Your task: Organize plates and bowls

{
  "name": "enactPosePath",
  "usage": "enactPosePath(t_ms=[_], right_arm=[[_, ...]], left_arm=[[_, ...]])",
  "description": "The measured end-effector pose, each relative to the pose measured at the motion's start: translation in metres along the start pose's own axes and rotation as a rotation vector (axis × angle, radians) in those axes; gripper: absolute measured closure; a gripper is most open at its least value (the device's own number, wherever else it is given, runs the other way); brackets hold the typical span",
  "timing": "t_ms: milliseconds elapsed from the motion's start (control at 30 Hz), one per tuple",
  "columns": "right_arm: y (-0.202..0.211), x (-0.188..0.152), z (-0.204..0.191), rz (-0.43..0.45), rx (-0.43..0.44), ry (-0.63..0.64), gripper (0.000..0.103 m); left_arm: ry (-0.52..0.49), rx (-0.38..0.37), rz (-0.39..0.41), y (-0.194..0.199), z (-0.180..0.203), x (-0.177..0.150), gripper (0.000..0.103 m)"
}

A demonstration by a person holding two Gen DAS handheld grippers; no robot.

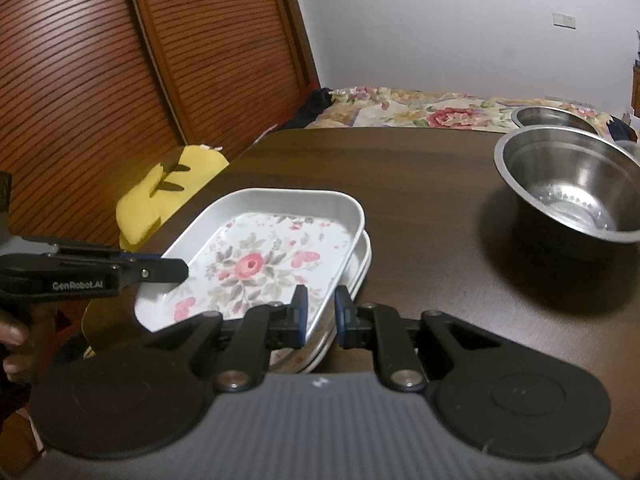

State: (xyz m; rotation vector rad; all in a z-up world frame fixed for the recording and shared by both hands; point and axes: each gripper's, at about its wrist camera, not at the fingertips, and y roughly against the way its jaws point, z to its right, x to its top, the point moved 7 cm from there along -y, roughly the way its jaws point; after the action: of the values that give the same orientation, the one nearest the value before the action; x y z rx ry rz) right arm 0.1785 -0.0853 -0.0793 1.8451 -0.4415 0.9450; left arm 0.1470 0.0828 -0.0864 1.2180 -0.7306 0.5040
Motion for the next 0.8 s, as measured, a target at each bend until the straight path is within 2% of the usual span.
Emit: enactPosePath(t_ms=[133, 300, 800], right_arm=[[-0.004, -0.005, 0.005, 0.016, 0.003, -0.039, 0.087], [-0.003, -0.008, 0.004, 0.038, -0.017, -0.030, 0.087], [-0.003, -0.010, 0.002, 0.069, -0.026, -0.026, 0.085]], left_arm=[[-0.015, 0.019, -0.006, -0.003, 0.003, -0.001, 0.092], [-0.031, 0.035, -0.002, -0.006, 0.006, -0.001, 0.091], [-0.021, 0.028, 0.009, -0.007, 0.003, -0.008, 0.091]])
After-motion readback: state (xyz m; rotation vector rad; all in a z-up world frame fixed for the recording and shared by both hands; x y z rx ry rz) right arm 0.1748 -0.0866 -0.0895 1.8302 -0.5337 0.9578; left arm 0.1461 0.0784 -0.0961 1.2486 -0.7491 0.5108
